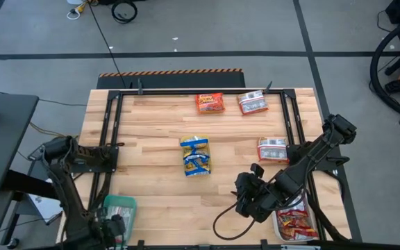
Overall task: Sort Maruchan noodles
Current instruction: Put the orange noodle pack into the green bin
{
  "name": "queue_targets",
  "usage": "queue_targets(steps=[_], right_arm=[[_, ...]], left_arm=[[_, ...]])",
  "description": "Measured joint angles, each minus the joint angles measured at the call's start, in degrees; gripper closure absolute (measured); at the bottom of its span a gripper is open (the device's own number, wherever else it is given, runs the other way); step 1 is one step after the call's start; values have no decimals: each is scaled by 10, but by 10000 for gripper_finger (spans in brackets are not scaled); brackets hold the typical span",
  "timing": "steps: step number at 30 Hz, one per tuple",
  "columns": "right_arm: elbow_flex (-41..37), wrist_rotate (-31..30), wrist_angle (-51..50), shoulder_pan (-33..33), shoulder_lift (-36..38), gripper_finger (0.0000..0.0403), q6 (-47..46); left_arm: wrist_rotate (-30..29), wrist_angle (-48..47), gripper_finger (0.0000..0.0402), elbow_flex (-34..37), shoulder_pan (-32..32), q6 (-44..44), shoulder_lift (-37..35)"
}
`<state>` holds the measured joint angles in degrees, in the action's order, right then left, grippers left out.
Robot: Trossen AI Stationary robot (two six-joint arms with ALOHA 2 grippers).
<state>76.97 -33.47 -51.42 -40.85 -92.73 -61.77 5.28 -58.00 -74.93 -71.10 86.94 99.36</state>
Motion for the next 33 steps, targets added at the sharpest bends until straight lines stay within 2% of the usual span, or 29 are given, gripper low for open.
queue_targets(steps=[4, 8, 13, 16, 24, 28, 33], right_arm=[[0, 0, 0, 0, 0, 216, -1], [0, 0, 0, 0, 0, 216, 2], [0, -1, 3, 2, 0, 216, 3], [0, -1, 4, -2, 0, 216, 1], [0, -1, 7, -15, 0, 216, 1], [0, -1, 7, -16, 0, 216, 4], [0, -1, 7, -16, 0, 216, 24]], left_arm=[[28, 24, 260, 25, 21, 89, -9], [39, 38, 260, 50, 52, 144, -28], [102, 141, 260, 114, 75, 206, -35], [123, 171, 260, 134, 81, 229, -36], [185, 163, 260, 135, 97, 243, -35], [193, 124, 260, 134, 113, 256, -35], [221, 126, 260, 135, 128, 283, -17]])
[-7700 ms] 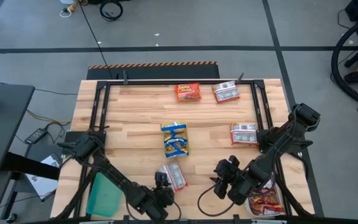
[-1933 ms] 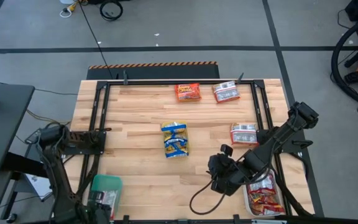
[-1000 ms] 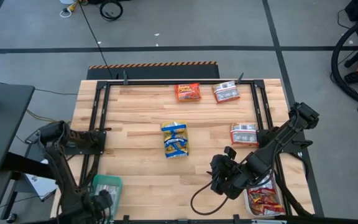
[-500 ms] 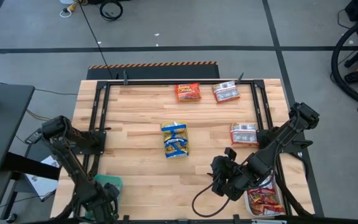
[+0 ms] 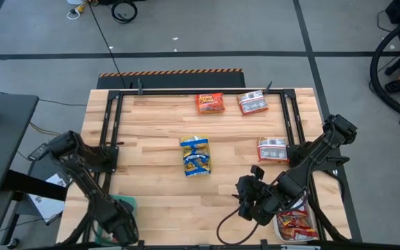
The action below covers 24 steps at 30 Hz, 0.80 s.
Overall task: Sort Maruchan noodles
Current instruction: Put the orange noodle pack into the green bin
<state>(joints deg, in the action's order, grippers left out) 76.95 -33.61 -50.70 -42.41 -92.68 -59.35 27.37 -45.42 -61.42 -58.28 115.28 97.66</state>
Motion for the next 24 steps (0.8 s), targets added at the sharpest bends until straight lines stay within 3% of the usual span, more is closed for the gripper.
queue_targets(steps=[9, 12, 16, 24], right_arm=[[0, 1, 0, 0, 0, 216, 47], [0, 2, 0, 0, 0, 216, 64], [0, 3, 0, 0, 0, 216, 75], [0, 34, 1, -9, 0, 216, 102]], left_arm=[[11, 73, 267, 0, 27, -10, 41], [12, 66, 301, 0, 37, -31, 43], [24, 50, 383, 0, 52, -55, 43], [86, 11, 397, 0, 81, -89, -7]])
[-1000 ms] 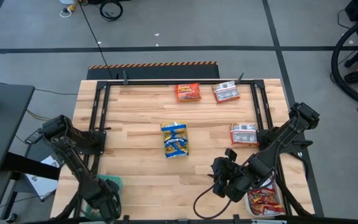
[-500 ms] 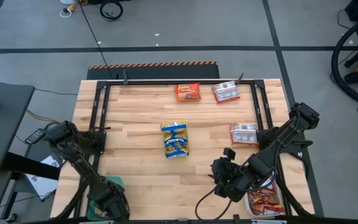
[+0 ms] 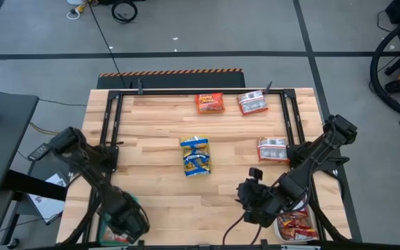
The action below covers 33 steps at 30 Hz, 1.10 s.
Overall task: Sort Maruchan noodles
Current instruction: Put the orange noodle pack into the green bin
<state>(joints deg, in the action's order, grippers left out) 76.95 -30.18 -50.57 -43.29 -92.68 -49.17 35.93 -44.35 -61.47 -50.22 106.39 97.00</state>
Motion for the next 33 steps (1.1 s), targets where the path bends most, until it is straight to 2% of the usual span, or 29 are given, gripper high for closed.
queue_targets(steps=[4, 10, 13, 19, 26, 33], right_arm=[[0, 0, 0, -8, 0, 216, 18], [0, 0, 4, -12, 0, 216, 29], [0, -1, 10, -12, 0, 216, 29], [0, -1, 33, -13, 0, 216, 28], [0, -2, 59, -22, 0, 216, 28], [0, -3, 64, -47, 0, 216, -3]], left_arm=[[47, 1, 399, 0, 18, -9, -54], [204, 58, 400, 0, 24, -21, -109], [257, 82, 400, -1, 23, -31, -110], [306, 72, 401, 0, 44, -99, -74], [312, 78, 401, 0, 81, -138, -29], [323, 80, 401, 0, 82, -135, -16]])
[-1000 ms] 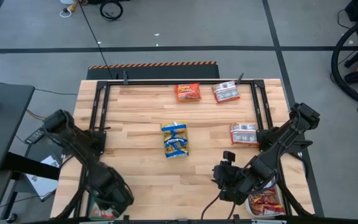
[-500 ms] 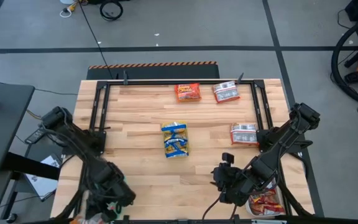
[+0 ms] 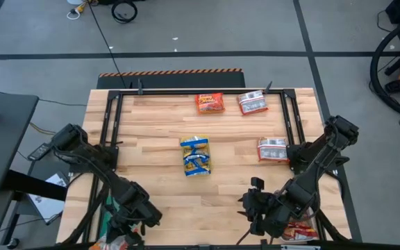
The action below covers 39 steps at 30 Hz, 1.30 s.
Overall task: Sort Maruchan noodles
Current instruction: Put the orange noodle pack into the green bin
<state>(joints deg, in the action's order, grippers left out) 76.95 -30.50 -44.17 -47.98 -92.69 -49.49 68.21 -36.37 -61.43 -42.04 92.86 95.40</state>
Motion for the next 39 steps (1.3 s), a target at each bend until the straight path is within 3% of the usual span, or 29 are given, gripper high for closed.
queue_targets(steps=[10, 17, 29, 39], right_arm=[[0, -10, 0, -35, 0, 216, -81], [0, -14, 10, -61, 0, 216, -114], [0, -10, 17, -71, 0, 216, -120], [0, 1, 26, -70, 0, 216, -85]], left_arm=[[-3, -93, 401, 10, -15, -6, -44], [-5, 5, 401, 46, -39, 26, -26], [-9, 177, 395, 49, -53, 74, 23], [-6, 208, 393, 49, -60, 92, 28]])
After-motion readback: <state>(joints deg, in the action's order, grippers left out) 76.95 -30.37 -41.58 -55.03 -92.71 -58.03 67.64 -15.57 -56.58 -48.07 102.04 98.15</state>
